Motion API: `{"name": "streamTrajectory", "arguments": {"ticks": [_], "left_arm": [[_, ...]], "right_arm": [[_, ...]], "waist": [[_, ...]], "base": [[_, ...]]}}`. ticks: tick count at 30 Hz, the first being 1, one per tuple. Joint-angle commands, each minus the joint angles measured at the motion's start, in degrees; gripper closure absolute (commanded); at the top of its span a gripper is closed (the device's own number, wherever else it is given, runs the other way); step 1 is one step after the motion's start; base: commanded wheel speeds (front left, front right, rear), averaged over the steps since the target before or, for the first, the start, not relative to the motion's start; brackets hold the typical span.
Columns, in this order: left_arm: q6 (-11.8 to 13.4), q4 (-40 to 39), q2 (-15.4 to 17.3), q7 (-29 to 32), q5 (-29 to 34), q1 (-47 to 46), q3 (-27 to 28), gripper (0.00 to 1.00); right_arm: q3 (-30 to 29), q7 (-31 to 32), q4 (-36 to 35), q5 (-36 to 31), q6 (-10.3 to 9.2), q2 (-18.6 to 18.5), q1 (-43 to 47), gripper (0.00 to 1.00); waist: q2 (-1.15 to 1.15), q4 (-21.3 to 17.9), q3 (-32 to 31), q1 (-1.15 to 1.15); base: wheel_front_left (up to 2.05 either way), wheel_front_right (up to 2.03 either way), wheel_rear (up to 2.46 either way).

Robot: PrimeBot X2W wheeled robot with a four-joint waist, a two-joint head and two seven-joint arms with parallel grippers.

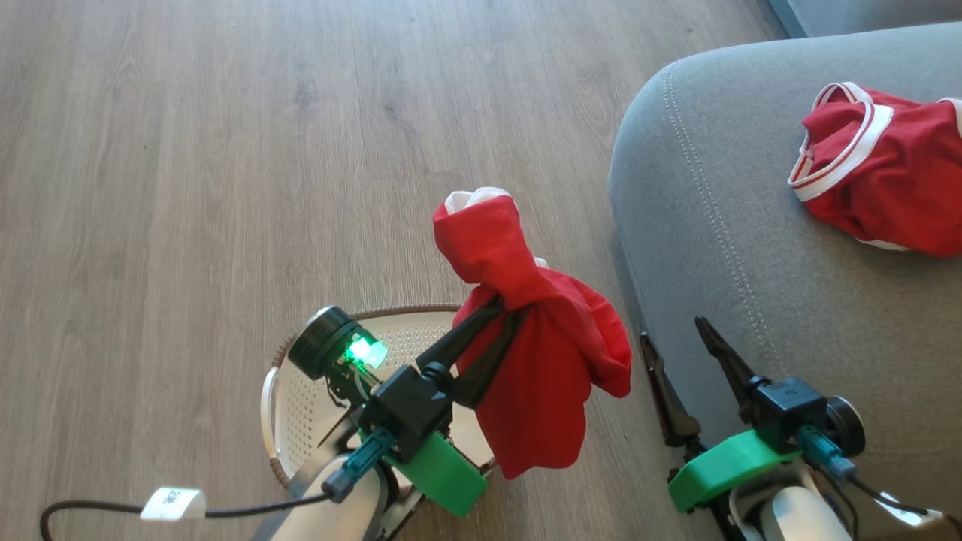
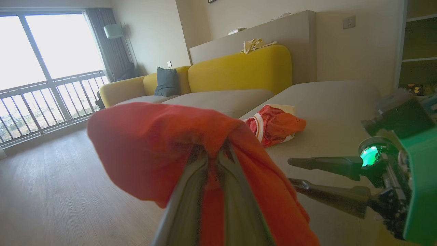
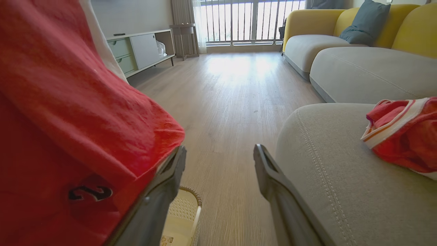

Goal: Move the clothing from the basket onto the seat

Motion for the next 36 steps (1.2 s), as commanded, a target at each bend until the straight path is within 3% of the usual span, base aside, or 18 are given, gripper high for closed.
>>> {"name": "streamTrajectory", "arguments": {"ticks": [1,10,15,24,28,36], "left_arm": [[0.4,-1.9,0.0,-0.3,-0.4,-1.5,2.4,1.00],[0.6,-0.9,0.3,-0.3,-0.1,-1.6,3.3,1.00],[1.1,-0.3,0.6,-0.3,0.2,-1.5,3.8,1.00],[1.6,0.3,0.8,-0.3,0.3,-1.3,3.8,1.00],[1.6,0.3,0.8,-0.3,0.1,-1.3,3.6,1.00],[1.6,0.6,0.9,-0.3,0.1,-1.4,3.6,1.00]], "right_arm": [[0.8,-0.1,-2.4,-0.5,-0.01,-0.7,-1.8,0.00],[8.2,-0.1,-6.2,0.9,-0.01,-6.0,-2.2,0.00],[17.1,-0.1,-9.0,3.8,-0.01,-11.6,-2.5,0.00],[27.9,-0.1,-13.0,7.0,-0.01,-17.9,-4.2,0.00],[29.3,-0.1,-14.6,8.1,-0.01,-18.8,-5.0,0.00],[26.8,-0.1,-14.1,5.3,-0.01,-18.2,-4.9,0.00]], "waist": [[0.00,-0.1,0.0,0.00],[0.00,0.3,-0.1,0.00],[0.00,0.2,-0.4,0.00],[0.00,0.1,-0.7,0.00],[0.00,0.2,-0.8,0.00],[0.00,0.7,-0.9,0.00]], "base": [[0.00,0.00,0.00],[0.00,0.00,0.00],[0.00,0.00,0.00],[0.00,0.00,0.00],[0.00,0.00,0.00],[0.00,0.00,0.00]]}}
